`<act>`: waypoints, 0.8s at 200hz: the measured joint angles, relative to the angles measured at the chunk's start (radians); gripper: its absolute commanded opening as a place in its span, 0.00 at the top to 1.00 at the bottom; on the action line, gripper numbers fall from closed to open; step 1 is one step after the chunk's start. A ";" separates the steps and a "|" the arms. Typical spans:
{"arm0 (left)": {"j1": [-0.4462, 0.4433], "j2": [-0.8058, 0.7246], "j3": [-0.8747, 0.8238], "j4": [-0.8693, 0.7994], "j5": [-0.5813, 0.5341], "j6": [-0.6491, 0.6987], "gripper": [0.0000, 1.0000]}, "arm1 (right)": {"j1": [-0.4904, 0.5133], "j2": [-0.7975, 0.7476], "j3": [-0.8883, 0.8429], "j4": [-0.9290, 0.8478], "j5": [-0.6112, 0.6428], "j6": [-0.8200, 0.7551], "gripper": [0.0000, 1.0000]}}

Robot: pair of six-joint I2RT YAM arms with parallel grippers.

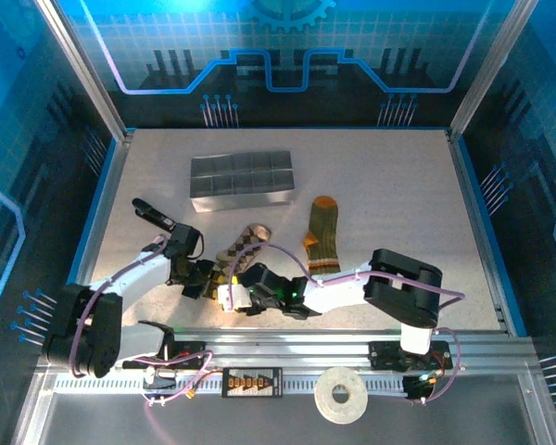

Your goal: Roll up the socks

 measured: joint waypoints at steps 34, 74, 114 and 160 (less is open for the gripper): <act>0.000 0.024 0.021 -0.019 0.000 0.003 0.74 | 0.000 0.047 0.050 -0.016 -0.005 0.007 0.65; 0.000 0.049 0.038 -0.033 0.000 0.008 0.74 | 0.000 0.079 0.066 -0.024 -0.005 0.042 0.58; 0.000 0.066 0.051 -0.045 0.001 0.023 0.74 | -0.002 0.095 0.072 -0.027 -0.007 0.092 0.59; 0.000 0.074 0.061 -0.055 0.000 0.027 0.73 | -0.003 0.112 0.098 -0.057 -0.012 0.132 0.78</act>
